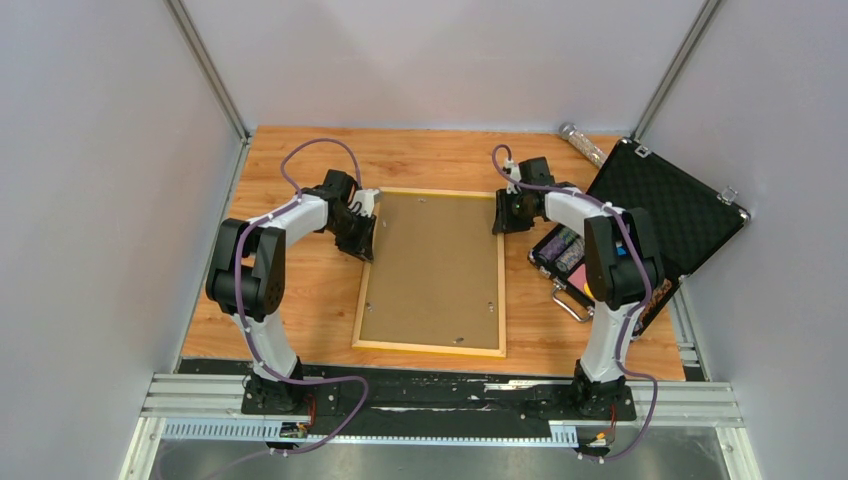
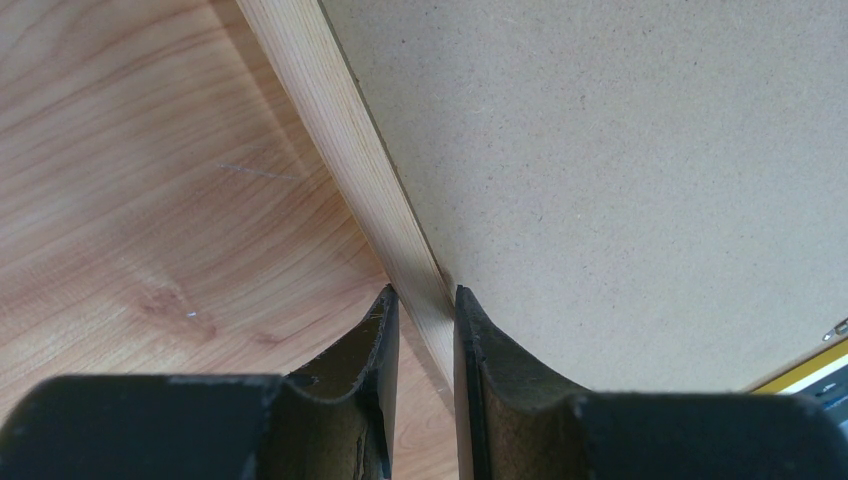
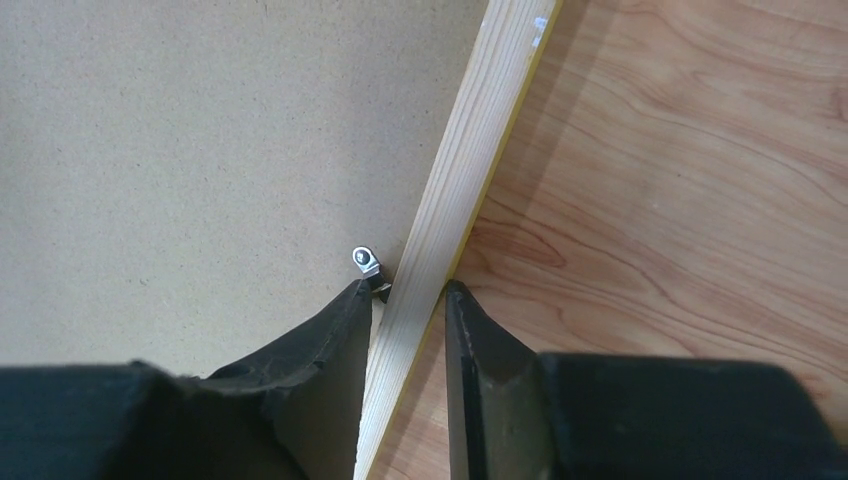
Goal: Put the photo into the frame
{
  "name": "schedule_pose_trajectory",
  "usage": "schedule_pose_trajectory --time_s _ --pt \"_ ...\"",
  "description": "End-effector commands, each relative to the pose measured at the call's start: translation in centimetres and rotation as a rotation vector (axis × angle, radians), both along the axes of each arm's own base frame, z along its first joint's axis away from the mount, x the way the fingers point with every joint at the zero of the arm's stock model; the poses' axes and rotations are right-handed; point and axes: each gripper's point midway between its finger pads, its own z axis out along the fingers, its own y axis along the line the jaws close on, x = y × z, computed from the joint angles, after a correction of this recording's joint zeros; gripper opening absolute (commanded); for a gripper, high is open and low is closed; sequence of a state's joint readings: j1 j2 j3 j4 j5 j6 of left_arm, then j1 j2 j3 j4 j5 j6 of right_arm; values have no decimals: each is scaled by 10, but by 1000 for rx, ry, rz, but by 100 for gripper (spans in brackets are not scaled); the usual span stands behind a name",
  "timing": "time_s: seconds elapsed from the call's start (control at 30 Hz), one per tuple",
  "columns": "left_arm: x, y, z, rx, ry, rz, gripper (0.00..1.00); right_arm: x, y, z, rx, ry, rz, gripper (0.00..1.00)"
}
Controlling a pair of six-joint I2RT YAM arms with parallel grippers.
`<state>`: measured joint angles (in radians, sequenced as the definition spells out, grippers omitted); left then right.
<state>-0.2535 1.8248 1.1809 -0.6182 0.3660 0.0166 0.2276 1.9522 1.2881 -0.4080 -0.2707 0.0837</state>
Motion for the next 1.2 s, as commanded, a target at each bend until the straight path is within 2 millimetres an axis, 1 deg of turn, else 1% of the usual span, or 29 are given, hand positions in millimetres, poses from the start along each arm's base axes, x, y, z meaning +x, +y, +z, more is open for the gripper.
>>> schedule_pose_trajectory --time_s 0.0,0.33,0.4,0.47,0.57,0.67,0.77,0.9,1.0,1.17 --pt "-17 -12 7 -60 42 -53 0 17 -6 -8 -63 -37 -11 29" --pt "-17 -12 6 -59 43 -55 0 23 -2 -6 -57 -47 16 22" --pt "-17 -12 7 -60 43 -57 0 22 -1 -5 -48 -45 20 26" --pt "-16 -12 7 -61 41 -55 0 20 1 0 -32 -47 27 33" --pt "-16 -13 7 -63 39 -54 0 18 3 12 -8 -60 32 42" --pt "-14 -13 8 -66 32 -48 0 15 3 25 7 -71 36 48" --pt "-11 -14 8 -69 23 -38 0 9 1 30 8 -62 48 49" --pt "-8 -15 9 -73 15 -29 0 -7 -3 26 -2 -19 55 47" --pt "-7 -16 10 -76 12 -26 0 -22 -4 24 7 13 75 46" --pt "-4 -15 14 -70 -3 -13 0 -41 -6 25 11 27 100 44"
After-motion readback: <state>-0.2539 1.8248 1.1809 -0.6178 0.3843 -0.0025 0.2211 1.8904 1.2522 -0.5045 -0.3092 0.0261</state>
